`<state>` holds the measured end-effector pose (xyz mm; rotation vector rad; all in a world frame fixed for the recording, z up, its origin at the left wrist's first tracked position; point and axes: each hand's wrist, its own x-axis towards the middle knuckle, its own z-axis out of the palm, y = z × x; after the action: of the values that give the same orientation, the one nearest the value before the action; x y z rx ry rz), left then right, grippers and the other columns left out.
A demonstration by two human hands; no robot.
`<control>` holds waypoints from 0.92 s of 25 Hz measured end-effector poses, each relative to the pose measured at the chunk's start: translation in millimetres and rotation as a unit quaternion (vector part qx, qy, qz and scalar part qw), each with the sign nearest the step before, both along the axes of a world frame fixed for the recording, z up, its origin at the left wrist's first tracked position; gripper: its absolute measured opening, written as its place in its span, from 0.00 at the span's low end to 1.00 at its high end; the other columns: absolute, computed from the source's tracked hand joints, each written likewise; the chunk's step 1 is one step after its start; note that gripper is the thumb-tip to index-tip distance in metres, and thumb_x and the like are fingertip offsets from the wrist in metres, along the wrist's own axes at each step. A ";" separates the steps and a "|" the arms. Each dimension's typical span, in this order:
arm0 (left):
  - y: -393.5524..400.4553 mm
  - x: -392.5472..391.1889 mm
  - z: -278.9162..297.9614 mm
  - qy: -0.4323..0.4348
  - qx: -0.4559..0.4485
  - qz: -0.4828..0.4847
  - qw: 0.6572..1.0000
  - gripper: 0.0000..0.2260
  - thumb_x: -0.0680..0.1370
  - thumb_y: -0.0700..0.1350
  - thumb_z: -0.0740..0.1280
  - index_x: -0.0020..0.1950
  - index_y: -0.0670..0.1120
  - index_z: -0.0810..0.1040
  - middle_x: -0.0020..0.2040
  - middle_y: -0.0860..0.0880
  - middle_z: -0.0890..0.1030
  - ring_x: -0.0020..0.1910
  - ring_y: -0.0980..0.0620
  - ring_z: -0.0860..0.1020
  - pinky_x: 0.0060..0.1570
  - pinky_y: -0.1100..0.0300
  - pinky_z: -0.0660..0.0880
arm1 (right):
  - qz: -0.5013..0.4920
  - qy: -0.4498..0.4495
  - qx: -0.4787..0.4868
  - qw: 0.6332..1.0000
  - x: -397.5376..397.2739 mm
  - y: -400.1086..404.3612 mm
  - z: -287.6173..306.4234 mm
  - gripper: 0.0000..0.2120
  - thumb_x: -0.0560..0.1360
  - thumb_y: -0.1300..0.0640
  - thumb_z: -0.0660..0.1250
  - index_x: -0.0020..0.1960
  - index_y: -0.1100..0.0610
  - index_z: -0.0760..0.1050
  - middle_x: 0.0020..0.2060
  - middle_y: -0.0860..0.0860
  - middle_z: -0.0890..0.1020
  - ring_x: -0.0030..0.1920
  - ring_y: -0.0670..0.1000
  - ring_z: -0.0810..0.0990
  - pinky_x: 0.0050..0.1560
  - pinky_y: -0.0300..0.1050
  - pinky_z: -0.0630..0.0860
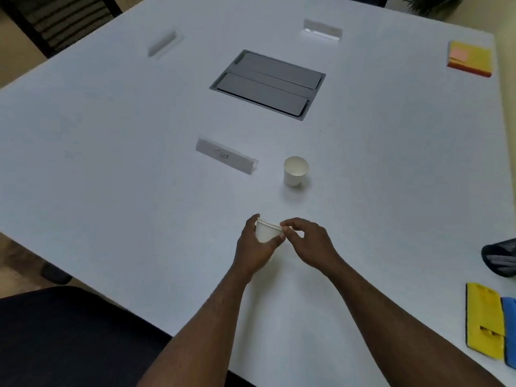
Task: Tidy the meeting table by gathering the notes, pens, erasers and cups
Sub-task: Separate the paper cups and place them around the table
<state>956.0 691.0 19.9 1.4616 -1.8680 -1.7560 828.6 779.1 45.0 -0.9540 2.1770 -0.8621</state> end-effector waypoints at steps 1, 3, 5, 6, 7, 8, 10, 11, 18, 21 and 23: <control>4.6 -3.9 4.4 0.004 -0.010 -0.014 1.000 0.39 0.67 0.61 0.75 0.74 0.58 0.62 0.71 0.51 0.70 0.67 0.51 0.72 0.64 0.49 0.74 | -0.015 0.003 -0.005 1.000 -2.0 5.9 6.2 0.08 0.78 0.50 0.65 0.55 0.48 0.80 0.54 0.41 0.81 0.56 0.42 0.76 0.51 0.37 0.67; 15.9 -9.9 16.7 0.016 -0.029 -0.036 0.999 0.39 0.68 0.60 0.75 0.75 0.57 0.61 0.72 0.52 0.70 0.68 0.51 0.70 0.66 0.50 0.72 | -0.033 0.003 -0.022 0.999 -5.2 21.0 21.1 0.07 0.78 0.51 0.65 0.53 0.47 0.81 0.52 0.40 0.81 0.56 0.42 0.76 0.52 0.37 0.69; 27.6 -11.2 31.1 0.029 -0.044 -0.046 0.998 0.40 0.67 0.62 0.75 0.75 0.56 0.61 0.72 0.52 0.69 0.68 0.50 0.71 0.65 0.49 0.72 | -0.029 0.008 -0.034 0.999 -4.4 35.3 34.4 0.08 0.78 0.51 0.65 0.54 0.48 0.81 0.54 0.42 0.82 0.57 0.43 0.77 0.54 0.38 0.69; 34.3 -10.0 37.7 0.036 -0.051 -0.048 0.997 0.41 0.67 0.62 0.75 0.75 0.56 0.61 0.72 0.51 0.69 0.68 0.50 0.71 0.65 0.48 0.73 | -0.027 0.011 -0.040 0.999 -2.5 41.8 41.7 0.08 0.78 0.52 0.65 0.55 0.50 0.81 0.54 0.43 0.82 0.57 0.43 0.77 0.55 0.37 0.68; 41.3 -7.1 43.4 0.039 -0.057 -0.046 0.997 0.41 0.67 0.63 0.75 0.75 0.56 0.61 0.72 0.51 0.69 0.68 0.50 0.71 0.64 0.48 0.74 | -0.026 0.012 -0.047 0.998 0.2 47.8 47.7 0.09 0.78 0.53 0.65 0.55 0.51 0.81 0.54 0.44 0.83 0.56 0.42 0.76 0.54 0.36 0.68; 49.9 -1.8 50.6 0.040 -0.064 -0.044 0.996 0.42 0.66 0.63 0.75 0.75 0.57 0.61 0.73 0.51 0.69 0.68 0.50 0.71 0.63 0.47 0.74 | -0.025 0.011 -0.056 0.998 4.4 54.7 54.4 0.08 0.78 0.53 0.65 0.54 0.52 0.81 0.54 0.45 0.83 0.55 0.42 0.77 0.51 0.33 0.68; 66.4 11.6 64.5 0.043 -0.084 -0.037 0.995 0.42 0.66 0.64 0.75 0.75 0.57 0.60 0.73 0.51 0.69 0.68 0.49 0.71 0.62 0.47 0.75 | -0.012 0.014 -0.070 0.997 14.7 68.1 64.7 0.08 0.78 0.53 0.65 0.53 0.52 0.82 0.50 0.45 0.84 0.52 0.42 0.78 0.47 0.28 0.68; 75.3 19.8 71.8 0.039 -0.099 -0.031 0.994 0.42 0.66 0.64 0.75 0.76 0.56 0.60 0.73 0.51 0.68 0.67 0.49 0.71 0.62 0.47 0.75 | -0.002 0.019 -0.077 0.997 22.0 75.5 70.3 0.08 0.78 0.53 0.65 0.52 0.52 0.82 0.49 0.45 0.85 0.52 0.43 0.79 0.46 0.28 0.68; 131.0 106.1 166.0 0.034 -0.239 0.043 0.969 0.28 0.70 0.58 0.74 0.65 0.52 0.68 0.55 0.55 0.73 0.56 0.49 0.76 0.53 0.45 0.79 | 0.091 0.017 -0.186 0.978 96.3 104.8 142.0 0.08 0.78 0.53 0.64 0.50 0.52 0.82 0.46 0.45 0.85 0.51 0.42 0.80 0.49 0.33 0.71; 127.8 150.2 209.6 0.032 -0.283 0.086 0.955 0.32 0.69 0.60 0.74 0.68 0.51 0.68 0.58 0.55 0.73 0.57 0.50 0.75 0.54 0.45 0.79 | 0.134 0.006 -0.228 0.964 135.8 94.1 185.3 0.08 0.78 0.54 0.64 0.49 0.53 0.81 0.44 0.44 0.84 0.51 0.42 0.80 0.50 0.35 0.71; 123.0 207.9 235.1 0.019 -0.310 0.135 0.941 0.38 0.67 0.63 0.74 0.71 0.52 0.64 0.64 0.52 0.73 0.60 0.50 0.75 0.55 0.46 0.79 | 0.187 0.019 -0.257 0.948 187.8 80.5 216.5 0.08 0.78 0.54 0.64 0.50 0.53 0.82 0.44 0.44 0.84 0.51 0.42 0.79 0.49 0.32 0.70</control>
<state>1163.9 814.1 255.0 1.3269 -1.8476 -0.9347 1016.5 859.6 261.5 -1.5840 1.7326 -1.2484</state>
